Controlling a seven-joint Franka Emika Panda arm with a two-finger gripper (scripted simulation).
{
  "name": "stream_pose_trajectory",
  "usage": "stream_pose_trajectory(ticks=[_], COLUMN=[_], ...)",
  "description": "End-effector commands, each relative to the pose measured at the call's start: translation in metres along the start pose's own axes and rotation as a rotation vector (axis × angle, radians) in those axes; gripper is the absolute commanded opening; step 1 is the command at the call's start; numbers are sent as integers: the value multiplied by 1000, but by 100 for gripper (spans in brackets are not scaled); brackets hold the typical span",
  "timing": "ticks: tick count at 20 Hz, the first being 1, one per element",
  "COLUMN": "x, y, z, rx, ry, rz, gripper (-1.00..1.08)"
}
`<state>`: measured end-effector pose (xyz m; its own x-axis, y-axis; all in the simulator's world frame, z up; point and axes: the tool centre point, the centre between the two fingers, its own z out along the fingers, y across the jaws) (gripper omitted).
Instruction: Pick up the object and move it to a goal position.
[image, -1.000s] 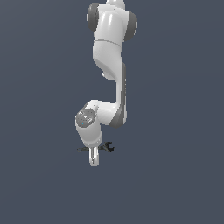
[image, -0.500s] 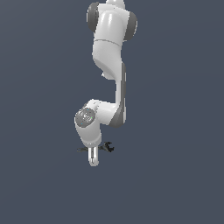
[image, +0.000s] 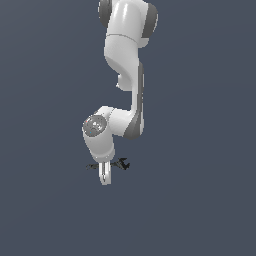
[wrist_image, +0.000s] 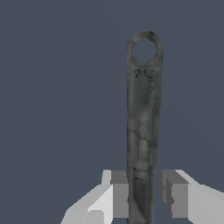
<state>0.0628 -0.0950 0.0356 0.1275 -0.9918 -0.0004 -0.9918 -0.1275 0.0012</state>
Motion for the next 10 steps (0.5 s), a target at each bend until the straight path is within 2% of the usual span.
stream_pose_trajectory(ticks=[1, 10], x=[1, 9], y=[6, 41], z=[-13, -84], rx=[1, 2], ry=[0, -3], rz=[0, 0], gripper=[-100, -100])
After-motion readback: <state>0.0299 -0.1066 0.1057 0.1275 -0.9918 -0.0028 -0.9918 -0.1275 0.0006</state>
